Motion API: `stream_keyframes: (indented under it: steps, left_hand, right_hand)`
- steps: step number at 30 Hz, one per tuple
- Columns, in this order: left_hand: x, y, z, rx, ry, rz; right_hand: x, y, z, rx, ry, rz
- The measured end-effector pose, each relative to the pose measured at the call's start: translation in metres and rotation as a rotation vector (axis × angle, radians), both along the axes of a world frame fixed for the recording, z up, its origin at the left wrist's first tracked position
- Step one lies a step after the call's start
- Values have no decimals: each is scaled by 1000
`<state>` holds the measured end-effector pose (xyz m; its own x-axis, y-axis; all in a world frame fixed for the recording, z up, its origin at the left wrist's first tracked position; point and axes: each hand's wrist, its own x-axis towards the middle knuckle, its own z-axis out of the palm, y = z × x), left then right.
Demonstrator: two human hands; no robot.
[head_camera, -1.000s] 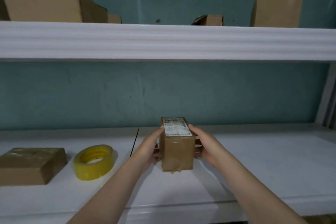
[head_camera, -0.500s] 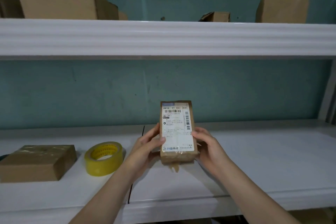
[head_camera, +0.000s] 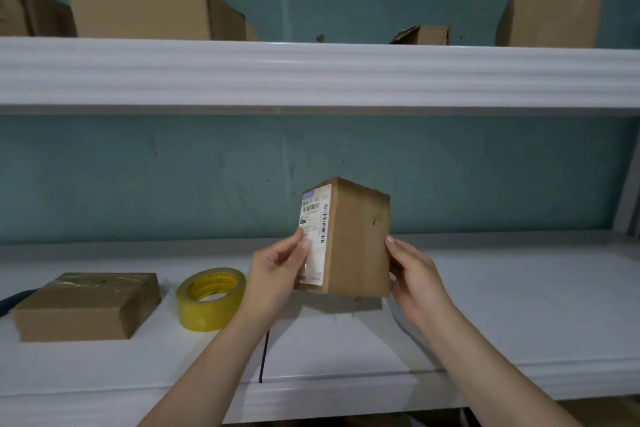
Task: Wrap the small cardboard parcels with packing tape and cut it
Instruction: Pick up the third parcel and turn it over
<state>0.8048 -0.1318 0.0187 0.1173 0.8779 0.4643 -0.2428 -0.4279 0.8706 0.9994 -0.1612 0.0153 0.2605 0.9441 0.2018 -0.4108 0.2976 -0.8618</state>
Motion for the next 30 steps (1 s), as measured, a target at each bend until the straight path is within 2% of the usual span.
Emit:
stream_keyframes:
  steps: [5, 14, 16, 18, 19, 22, 24, 26, 27, 30]
  left_hand:
    - [-1, -6, -1, -44, 53, -92]
    - [-11, -9, -8, -201, -15, -172]
    - [-8, -14, -7, -252, -58, -130]
    - [-6, -19, -6, -343, -111, -106]
    - [-6, -22, -7, -401, -97, -133]
    - [-6, -35, -1, -510, 98, -200]
    - [-13, -33, 7, -470, 198, -66]
    - [-28, -25, 19, -401, 217, 91]
    - [-35, -21, 24, -389, 212, 98]
    - [-45, -19, 26, -490, 203, -51]
  right_hand:
    - [-5, -3, -3, -9, 66, 71]
    - [-12, -11, -9, -58, -57, 121]
    - [-10, -14, -7, -75, -70, 223]
    - [-4, -19, -1, -82, -174, 339]
    - [0, -20, 4, -97, -225, 356]
    - [17, -17, 24, -155, -334, 348]
    - [29, -14, 35, -237, -439, 352]
    - [38, -10, 42, -324, -504, 361]
    - [40, -8, 45, -351, -529, 360]
    - [32, -1, 45, -402, -578, 337]
